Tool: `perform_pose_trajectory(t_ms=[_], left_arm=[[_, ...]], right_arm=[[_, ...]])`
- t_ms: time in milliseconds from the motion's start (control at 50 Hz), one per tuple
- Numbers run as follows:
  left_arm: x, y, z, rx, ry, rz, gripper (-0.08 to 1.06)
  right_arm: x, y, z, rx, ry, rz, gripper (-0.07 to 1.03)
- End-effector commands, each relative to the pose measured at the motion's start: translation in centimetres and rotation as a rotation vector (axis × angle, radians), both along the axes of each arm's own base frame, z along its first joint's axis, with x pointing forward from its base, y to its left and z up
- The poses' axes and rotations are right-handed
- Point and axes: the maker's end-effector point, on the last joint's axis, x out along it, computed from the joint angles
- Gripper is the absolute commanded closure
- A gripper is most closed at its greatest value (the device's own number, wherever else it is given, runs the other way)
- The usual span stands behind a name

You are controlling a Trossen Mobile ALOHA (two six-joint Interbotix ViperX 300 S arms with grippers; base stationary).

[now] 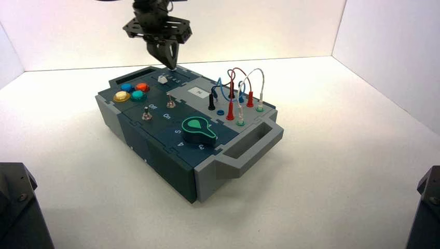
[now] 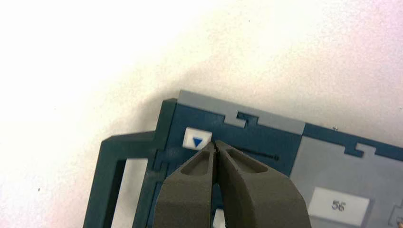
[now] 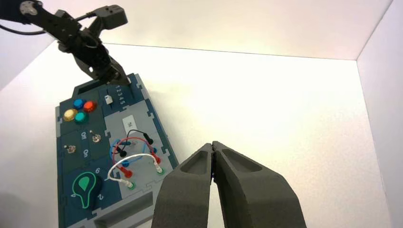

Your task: Move the top slider to position 1.

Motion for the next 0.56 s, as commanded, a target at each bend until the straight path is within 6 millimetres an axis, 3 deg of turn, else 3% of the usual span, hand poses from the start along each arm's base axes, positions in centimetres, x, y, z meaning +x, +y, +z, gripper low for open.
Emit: perform_pose_trajectory(t_ms=[20, 160, 260, 560], left_arm=[[-0.7, -1.9, 3.1, -0.035, -0.063, -0.036, 1.01], [-2.4, -4.0, 4.1, -0.061, -0.068, -0.063, 1.01], [-3.9, -5.8, 5.9, -0.094, -0.093, -0.082, 1.01], [-4.9, -6.5, 8.8, -0.131, -0.148, -0.097, 1.01]], right_arm=[[0.2, 0.2, 0.7, 0.011, -0.011, 0.002, 0.99], [0.2, 0.2, 0.8, 0.011, -0.013, 0.002, 0.99], [0.2, 0.2, 0.8, 0.011, -0.013, 0.002, 0.99], [0.1, 0.2, 0.8, 0.013, -0.01, 0.002, 0.99]])
